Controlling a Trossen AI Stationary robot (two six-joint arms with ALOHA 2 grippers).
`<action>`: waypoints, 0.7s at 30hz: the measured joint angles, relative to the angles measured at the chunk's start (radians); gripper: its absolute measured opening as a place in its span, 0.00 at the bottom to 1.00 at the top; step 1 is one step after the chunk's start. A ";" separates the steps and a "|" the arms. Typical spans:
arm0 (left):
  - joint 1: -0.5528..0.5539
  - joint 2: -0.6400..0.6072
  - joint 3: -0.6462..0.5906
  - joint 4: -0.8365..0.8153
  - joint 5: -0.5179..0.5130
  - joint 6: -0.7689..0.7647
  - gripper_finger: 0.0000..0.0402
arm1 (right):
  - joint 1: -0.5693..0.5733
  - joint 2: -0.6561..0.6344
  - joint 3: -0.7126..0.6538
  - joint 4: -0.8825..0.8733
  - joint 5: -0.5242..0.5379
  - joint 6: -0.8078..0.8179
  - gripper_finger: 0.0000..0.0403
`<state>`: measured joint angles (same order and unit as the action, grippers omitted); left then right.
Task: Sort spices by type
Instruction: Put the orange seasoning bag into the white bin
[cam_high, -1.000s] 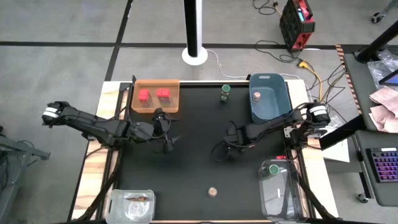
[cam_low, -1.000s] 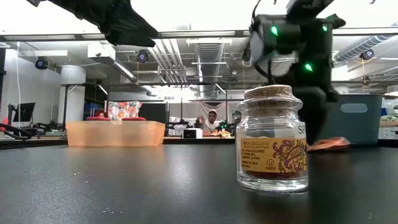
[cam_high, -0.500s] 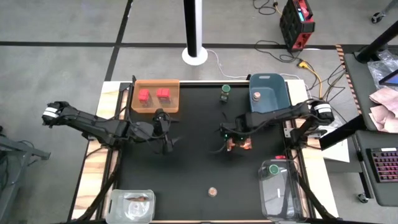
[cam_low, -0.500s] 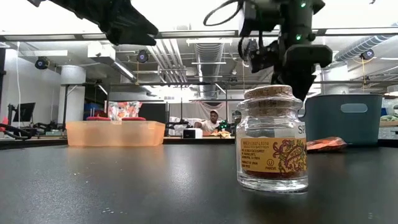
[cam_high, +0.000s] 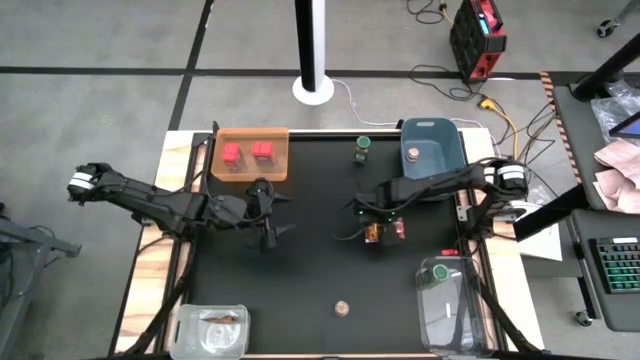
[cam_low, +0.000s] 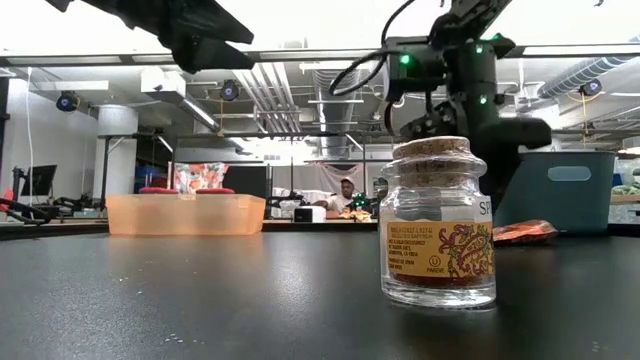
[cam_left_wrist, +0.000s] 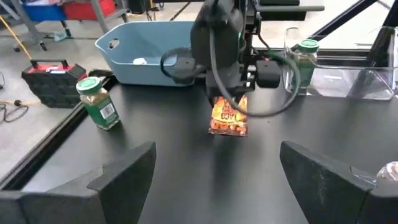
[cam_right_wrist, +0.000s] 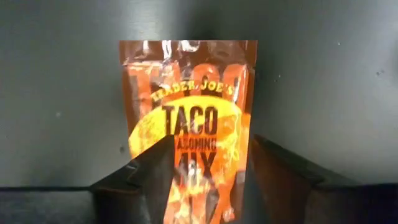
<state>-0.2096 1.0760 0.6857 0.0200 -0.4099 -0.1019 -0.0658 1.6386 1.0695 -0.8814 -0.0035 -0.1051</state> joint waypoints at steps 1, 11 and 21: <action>0.000 0.000 0.000 0.005 0.000 0.005 0.81 | 0.000 0.010 0.000 0.006 0.003 0.000 0.51; 0.000 0.000 0.000 0.010 0.001 0.011 0.81 | -0.010 0.124 0.005 0.012 -0.015 0.046 0.51; 0.000 0.000 0.000 0.011 0.001 0.011 0.81 | -0.009 0.115 0.016 0.020 -0.053 0.105 0.10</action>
<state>-0.2096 1.0760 0.6861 0.0311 -0.4090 -0.0905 -0.0746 1.7535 1.0855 -0.8616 -0.0567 -0.0004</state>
